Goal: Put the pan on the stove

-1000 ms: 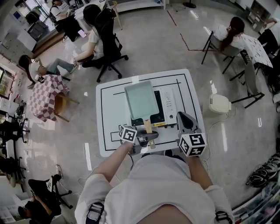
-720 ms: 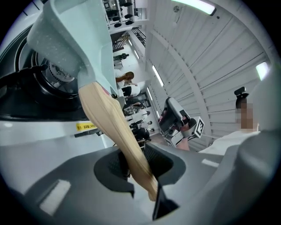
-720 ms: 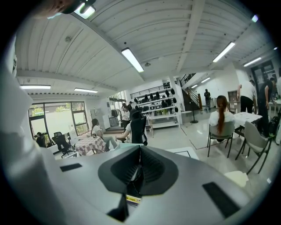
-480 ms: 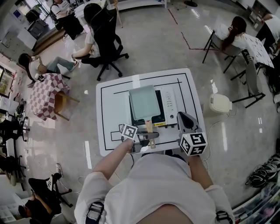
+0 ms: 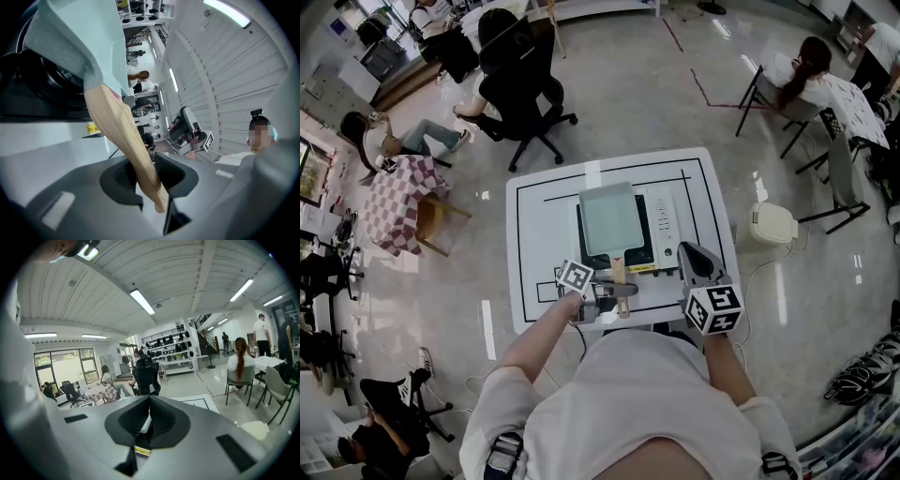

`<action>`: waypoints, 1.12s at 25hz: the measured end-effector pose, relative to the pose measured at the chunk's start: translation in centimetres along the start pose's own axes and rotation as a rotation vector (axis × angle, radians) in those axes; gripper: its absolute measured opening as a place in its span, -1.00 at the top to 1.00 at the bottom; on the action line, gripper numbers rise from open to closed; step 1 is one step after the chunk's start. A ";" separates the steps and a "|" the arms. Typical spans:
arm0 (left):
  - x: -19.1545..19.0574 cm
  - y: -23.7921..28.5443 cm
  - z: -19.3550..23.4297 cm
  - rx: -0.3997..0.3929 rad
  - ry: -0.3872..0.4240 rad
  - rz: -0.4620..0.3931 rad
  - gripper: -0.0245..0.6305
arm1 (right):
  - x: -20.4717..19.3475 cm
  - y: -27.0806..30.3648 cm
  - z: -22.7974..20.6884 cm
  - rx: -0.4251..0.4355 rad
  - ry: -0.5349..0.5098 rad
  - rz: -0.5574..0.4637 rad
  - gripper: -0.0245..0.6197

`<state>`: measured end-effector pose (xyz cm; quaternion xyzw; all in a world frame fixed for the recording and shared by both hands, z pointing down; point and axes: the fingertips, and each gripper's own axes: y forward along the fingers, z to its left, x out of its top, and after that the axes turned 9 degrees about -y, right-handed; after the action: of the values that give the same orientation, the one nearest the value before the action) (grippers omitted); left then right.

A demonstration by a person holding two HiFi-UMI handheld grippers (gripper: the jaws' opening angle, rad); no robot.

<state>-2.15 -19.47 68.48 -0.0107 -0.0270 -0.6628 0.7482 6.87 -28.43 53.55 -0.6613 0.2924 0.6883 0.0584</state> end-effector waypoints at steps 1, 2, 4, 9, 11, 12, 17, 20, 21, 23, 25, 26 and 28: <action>0.1 -0.1 0.1 0.003 0.014 0.016 0.61 | 0.0 0.1 0.0 0.002 -0.001 -0.002 0.90; 0.1 -0.1 0.0 0.000 0.019 0.029 0.61 | 0.1 0.2 0.0 0.004 -0.002 -0.003 0.90; 0.0 -0.1 -0.3 -0.011 -0.001 0.039 0.61 | 0.3 0.1 0.1 0.005 -0.003 -0.005 0.90; 0.9 -0.8 -0.9 -0.055 -0.059 -0.025 0.26 | 0.6 0.0 0.1 0.008 -0.006 -0.009 0.90; 1.0 -1.2 -1.0 -0.064 -0.072 -0.041 0.22 | 0.4 0.0 0.0 0.007 -0.005 -0.010 0.90; 0.9 -1.5 -0.8 -0.061 -0.073 -0.043 0.21 | 0.3 0.1 -0.1 0.007 -0.005 -0.011 0.90; 1.0 -4.1 0.0 0.011 -0.010 -0.123 0.08 | 0.5 -0.1 0.1 0.009 -0.006 -0.016 0.90; 1.3 -6.4 -1.4 -0.041 -0.035 -0.247 0.08 | 0.5 -0.1 0.2 0.011 -0.009 -0.017 0.90; 1.5 -7.5 -1.9 -0.064 -0.030 -0.304 0.08 | 0.5 -0.1 0.3 0.013 -0.011 -0.017 0.90; 2.1 -10.3 -2.9 -0.081 0.026 -0.440 0.09 | 0.6 0.0 0.5 0.022 -0.013 -0.017 0.90; 2.3 -12.9 -4.0 -0.050 0.110 -0.574 0.09 | 0.9 -0.1 0.9 0.032 -0.013 -0.022 0.90; 2.3 -14.0 -4.5 -0.012 0.160 -0.629 0.09 | 1.2 -0.1 1.0 0.036 -0.014 -0.027 0.90; 2.1 -15.9 -5.3 0.109 0.283 -0.713 0.22 | 1.8 -0.2 1.4 0.039 -0.021 -0.035 0.90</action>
<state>-17.52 -23.80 63.03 0.1304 0.0392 -0.8739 0.4665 5.56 -28.17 51.75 -0.6579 0.2936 0.6881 0.0865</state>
